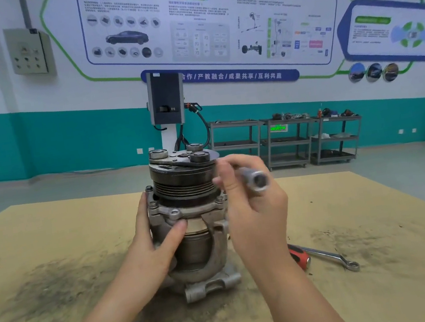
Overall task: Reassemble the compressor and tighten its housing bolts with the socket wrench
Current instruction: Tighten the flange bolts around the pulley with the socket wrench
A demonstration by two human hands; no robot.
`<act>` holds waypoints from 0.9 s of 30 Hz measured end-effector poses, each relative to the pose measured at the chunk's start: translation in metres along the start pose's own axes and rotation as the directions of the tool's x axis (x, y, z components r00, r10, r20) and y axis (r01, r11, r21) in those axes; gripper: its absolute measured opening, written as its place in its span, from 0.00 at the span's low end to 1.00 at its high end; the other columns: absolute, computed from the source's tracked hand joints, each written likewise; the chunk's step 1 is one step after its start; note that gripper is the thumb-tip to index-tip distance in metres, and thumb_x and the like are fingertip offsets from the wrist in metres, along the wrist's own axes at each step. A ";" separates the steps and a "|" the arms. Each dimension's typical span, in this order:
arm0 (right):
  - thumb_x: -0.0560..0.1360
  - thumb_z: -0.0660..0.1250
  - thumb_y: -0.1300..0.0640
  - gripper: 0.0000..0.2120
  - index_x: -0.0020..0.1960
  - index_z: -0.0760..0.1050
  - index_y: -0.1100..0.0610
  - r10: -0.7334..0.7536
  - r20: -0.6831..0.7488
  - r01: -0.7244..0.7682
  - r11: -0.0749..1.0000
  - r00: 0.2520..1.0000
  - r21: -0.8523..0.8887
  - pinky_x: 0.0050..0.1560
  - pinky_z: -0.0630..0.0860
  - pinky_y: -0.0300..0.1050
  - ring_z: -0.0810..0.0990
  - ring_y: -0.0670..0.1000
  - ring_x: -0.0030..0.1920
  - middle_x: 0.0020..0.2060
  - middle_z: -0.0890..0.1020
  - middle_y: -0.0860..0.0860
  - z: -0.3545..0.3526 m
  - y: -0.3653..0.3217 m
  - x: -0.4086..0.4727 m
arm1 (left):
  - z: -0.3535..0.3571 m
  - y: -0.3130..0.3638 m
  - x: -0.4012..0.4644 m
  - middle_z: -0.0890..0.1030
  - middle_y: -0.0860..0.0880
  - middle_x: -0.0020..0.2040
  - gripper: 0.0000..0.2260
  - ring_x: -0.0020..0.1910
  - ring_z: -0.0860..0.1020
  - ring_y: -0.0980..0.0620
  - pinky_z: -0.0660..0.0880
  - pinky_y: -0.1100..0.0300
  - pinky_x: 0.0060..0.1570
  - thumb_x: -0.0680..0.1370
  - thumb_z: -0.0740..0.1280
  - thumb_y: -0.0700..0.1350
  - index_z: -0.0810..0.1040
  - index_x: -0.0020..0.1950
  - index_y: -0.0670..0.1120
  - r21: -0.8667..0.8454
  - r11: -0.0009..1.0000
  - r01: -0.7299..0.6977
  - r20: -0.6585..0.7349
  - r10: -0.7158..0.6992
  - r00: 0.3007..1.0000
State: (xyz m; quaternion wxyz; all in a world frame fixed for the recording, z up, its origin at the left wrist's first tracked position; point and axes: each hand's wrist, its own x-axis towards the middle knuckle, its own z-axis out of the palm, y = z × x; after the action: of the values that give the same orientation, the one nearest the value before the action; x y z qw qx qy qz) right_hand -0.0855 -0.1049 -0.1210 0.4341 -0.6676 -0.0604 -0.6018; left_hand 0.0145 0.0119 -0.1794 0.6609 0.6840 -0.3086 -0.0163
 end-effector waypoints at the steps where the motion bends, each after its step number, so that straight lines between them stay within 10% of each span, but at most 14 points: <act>1: 0.80 0.61 0.57 0.06 0.47 0.76 0.53 0.069 -0.072 -0.066 0.997 0.995 0.041 0.42 0.76 0.36 0.80 0.43 0.37 0.38 0.83 0.46 -0.002 0.001 0.003 | 0.000 0.002 -0.001 0.73 0.65 0.65 0.46 0.60 0.75 0.68 0.72 0.76 0.48 0.63 0.69 0.64 0.51 0.77 0.65 -0.019 1.000 -0.006 -0.021 0.006 1.000; 8: 0.84 0.53 0.61 0.09 0.49 0.69 0.57 0.473 -0.100 -0.358 0.774 0.876 0.523 0.36 0.77 0.39 0.78 0.47 0.28 0.33 0.83 0.50 -0.013 0.009 0.017 | -0.009 0.014 0.010 0.65 0.66 0.70 0.54 0.71 0.67 0.60 0.67 0.48 0.71 0.57 0.76 0.68 0.53 0.78 0.62 -0.027 0.999 -0.043 -0.078 0.040 0.996; 14: 0.83 0.53 0.64 0.09 0.47 0.69 0.59 0.517 0.056 -0.442 0.665 0.854 0.602 0.32 0.77 0.39 0.78 0.48 0.26 0.32 0.83 0.52 -0.016 0.010 0.022 | -0.012 0.012 0.011 0.68 0.85 0.52 0.53 0.64 0.70 0.71 0.69 0.58 0.66 0.57 0.74 0.69 0.56 0.78 0.61 -0.031 0.998 -0.047 -0.030 0.046 0.998; 19: 0.83 0.53 0.64 0.10 0.47 0.71 0.60 0.585 0.140 -0.515 0.545 0.799 0.661 0.29 0.76 0.40 0.76 0.49 0.25 0.30 0.81 0.53 -0.020 0.010 0.027 | -0.014 0.011 0.009 0.68 0.82 0.59 0.54 0.63 0.71 0.71 0.69 0.59 0.66 0.56 0.73 0.69 0.55 0.78 0.60 -0.058 0.998 -0.025 0.005 0.025 1.000; 22: 0.82 0.53 0.66 0.10 0.46 0.70 0.60 0.578 0.079 -0.473 0.572 0.812 0.671 0.28 0.75 0.40 0.75 0.49 0.24 0.30 0.81 0.54 -0.017 0.011 0.024 | -0.017 0.010 0.007 0.60 0.62 0.77 0.58 0.72 0.63 0.61 0.61 0.57 0.70 0.55 0.71 0.72 0.48 0.79 0.62 -0.053 0.998 0.035 0.049 -0.032 0.998; 27: 0.76 0.59 0.62 0.05 0.43 0.71 0.56 0.210 -0.114 -0.151 0.910 0.971 0.385 0.31 0.73 0.38 0.74 0.49 0.28 0.34 0.80 0.53 -0.003 0.008 -0.002 | -0.016 0.014 0.005 0.66 0.56 0.75 0.56 0.71 0.69 0.53 0.65 0.45 0.72 0.59 0.70 0.76 0.44 0.79 0.62 0.003 0.998 0.062 0.088 -0.062 0.994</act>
State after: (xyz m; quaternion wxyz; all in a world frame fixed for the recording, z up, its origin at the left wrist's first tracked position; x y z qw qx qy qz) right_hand -0.0835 -0.1106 -0.1269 0.6104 -0.5275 -0.0784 -0.5857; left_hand 0.0198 0.0252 -0.1629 0.6457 0.6919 -0.3159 -0.0669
